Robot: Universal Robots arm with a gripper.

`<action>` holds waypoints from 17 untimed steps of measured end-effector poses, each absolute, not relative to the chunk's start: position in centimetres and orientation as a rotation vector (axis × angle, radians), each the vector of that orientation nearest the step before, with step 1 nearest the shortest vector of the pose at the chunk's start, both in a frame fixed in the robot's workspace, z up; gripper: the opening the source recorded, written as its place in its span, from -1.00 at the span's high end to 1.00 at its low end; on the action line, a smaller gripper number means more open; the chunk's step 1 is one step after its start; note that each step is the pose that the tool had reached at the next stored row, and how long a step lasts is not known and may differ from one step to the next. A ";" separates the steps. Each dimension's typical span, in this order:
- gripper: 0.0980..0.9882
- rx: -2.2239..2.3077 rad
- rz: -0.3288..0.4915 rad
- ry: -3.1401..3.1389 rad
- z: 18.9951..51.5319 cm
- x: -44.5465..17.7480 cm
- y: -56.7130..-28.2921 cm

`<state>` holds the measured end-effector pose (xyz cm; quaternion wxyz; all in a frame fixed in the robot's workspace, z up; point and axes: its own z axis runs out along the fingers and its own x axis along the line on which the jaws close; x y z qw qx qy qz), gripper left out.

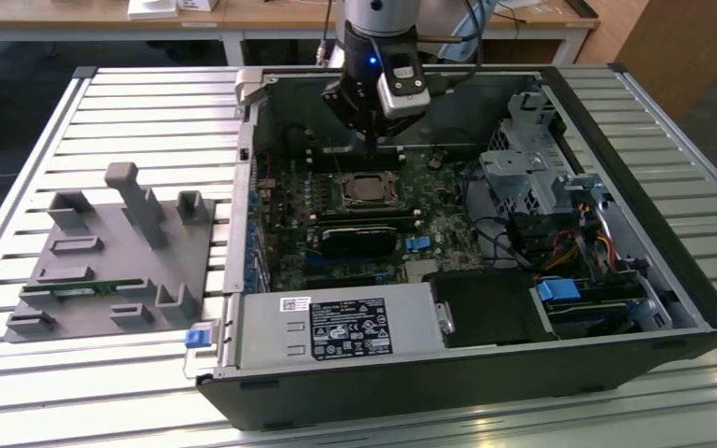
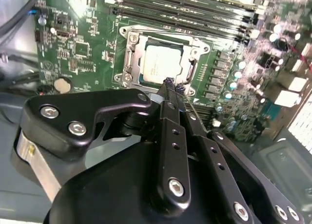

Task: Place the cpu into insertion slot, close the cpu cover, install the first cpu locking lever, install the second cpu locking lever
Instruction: 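Install the first cpu locking lever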

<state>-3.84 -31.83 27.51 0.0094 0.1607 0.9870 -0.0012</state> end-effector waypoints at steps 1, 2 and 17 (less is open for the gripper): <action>0.98 0.479 -0.003 3.086 27.5 -3.8 -31.8; 0.98 0.457 -0.003 3.089 27.5 -3.8 -31.8; 0.98 0.139 0.000 3.120 27.5 -3.8 -31.8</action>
